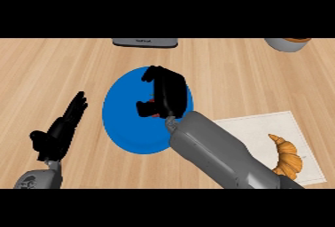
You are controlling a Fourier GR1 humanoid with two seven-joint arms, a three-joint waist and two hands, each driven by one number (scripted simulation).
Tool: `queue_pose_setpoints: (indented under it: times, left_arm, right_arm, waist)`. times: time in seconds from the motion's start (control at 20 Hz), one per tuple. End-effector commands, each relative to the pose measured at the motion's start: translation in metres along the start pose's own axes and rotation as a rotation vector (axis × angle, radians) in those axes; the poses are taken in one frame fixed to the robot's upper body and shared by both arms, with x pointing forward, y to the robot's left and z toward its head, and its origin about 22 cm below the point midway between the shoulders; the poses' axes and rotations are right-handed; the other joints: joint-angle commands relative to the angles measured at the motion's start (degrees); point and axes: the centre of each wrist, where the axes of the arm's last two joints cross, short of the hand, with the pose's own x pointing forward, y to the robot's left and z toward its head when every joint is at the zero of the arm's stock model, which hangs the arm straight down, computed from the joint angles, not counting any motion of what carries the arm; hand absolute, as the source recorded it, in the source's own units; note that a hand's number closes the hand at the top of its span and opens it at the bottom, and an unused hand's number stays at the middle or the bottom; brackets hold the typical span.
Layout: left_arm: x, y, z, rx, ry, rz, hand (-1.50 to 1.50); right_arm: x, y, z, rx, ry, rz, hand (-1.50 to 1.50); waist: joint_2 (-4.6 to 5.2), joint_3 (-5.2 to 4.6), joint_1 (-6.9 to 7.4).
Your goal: Pick the bell pepper from the placemat and place it in the plate
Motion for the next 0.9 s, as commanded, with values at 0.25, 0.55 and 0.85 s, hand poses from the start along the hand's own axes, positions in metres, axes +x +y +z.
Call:
queue_pose_setpoints:
  times: [0.25,0.55,0.85]
  left_arm:
    - [0.000,-0.001,-0.003,-0.004,-0.004,-0.013,0.00]
    - [0.002,0.003,-0.003,0.024,-0.004,-0.008,0.00]
    - [-0.018,0.002,0.015,0.049,0.017,-0.012,0.00]
  right_arm:
    - [-0.003,0.010,-0.005,-0.077,0.099,-0.216,-1.50]
    - [-0.019,-0.004,-0.003,-0.223,0.140,-0.471,-1.50]
    - [-0.075,-0.037,0.013,-0.230,0.078,-0.632,-1.50]
  waist:
    - [0.18,0.03,0.61]
    - [-0.03,0.13,-1.18]
    - [-0.23,0.13,-2.61]
